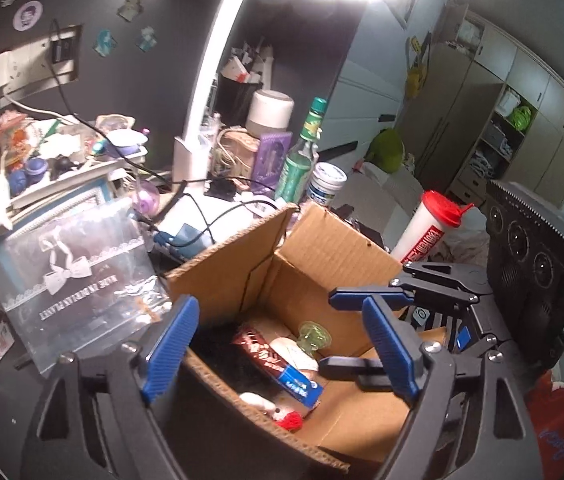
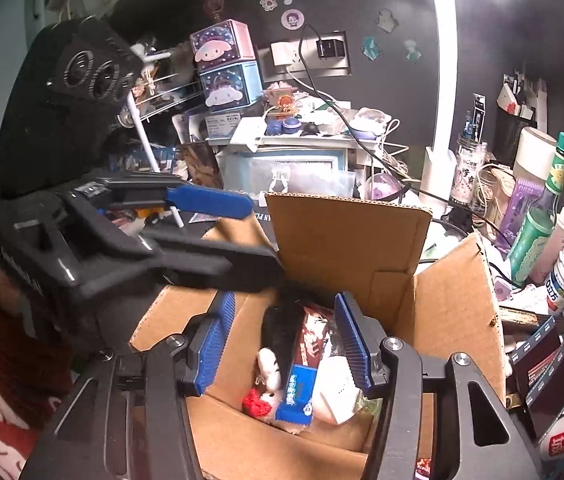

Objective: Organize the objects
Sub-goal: 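Carry the chocolate bar into the box and open both grippers, then move the right gripper to the white artificial flower and grasp it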

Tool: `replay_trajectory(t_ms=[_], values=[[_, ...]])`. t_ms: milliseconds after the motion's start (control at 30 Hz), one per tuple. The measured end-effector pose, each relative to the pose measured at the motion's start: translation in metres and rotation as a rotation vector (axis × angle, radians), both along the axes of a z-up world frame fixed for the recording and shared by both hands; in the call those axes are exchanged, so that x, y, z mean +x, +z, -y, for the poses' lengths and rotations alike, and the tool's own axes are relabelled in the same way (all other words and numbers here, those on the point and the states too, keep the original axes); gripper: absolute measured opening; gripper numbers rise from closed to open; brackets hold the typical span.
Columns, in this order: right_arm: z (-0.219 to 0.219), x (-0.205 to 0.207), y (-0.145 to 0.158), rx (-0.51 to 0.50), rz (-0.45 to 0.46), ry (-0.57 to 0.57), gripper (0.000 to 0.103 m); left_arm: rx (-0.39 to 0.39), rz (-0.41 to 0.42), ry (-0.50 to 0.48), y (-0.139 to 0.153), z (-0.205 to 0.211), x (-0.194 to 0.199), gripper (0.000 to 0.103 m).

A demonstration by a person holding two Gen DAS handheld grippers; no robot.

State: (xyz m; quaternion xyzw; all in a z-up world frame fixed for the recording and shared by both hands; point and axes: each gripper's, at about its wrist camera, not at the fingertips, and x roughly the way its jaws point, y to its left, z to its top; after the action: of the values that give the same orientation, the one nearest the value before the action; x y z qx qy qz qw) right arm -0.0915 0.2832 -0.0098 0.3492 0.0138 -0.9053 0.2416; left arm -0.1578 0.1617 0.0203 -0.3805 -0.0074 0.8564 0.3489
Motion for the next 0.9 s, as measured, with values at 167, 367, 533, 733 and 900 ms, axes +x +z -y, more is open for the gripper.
replay_trajectory(t_ms=[167, 367, 533, 733, 900], values=[[0.011, 0.009, 0.008, 0.010, -0.036, 0.017, 0.048, 0.007, -0.051, 0.091, 0.009, 0.034, 0.016, 0.082], [0.053, 0.024, 0.016, 0.004, -0.087, 0.127, 0.048, 0.020, -0.111, 0.242, 0.015, 0.102, 0.047, 0.085], [0.113, 0.034, 0.007, 0.005, -0.092, 0.247, 0.048, -0.020, -0.129, 0.389, 0.003, 0.162, 0.071, 0.086], [0.191, 0.037, -0.032, 0.032, -0.043, 0.364, 0.048, -0.071, -0.095, 0.485, -0.031, 0.220, 0.089, 0.086], [0.240, 0.020, -0.073, 0.053, 0.010, 0.409, 0.049, -0.056, -0.035, 0.522, -0.063, 0.257, 0.097, 0.086]])
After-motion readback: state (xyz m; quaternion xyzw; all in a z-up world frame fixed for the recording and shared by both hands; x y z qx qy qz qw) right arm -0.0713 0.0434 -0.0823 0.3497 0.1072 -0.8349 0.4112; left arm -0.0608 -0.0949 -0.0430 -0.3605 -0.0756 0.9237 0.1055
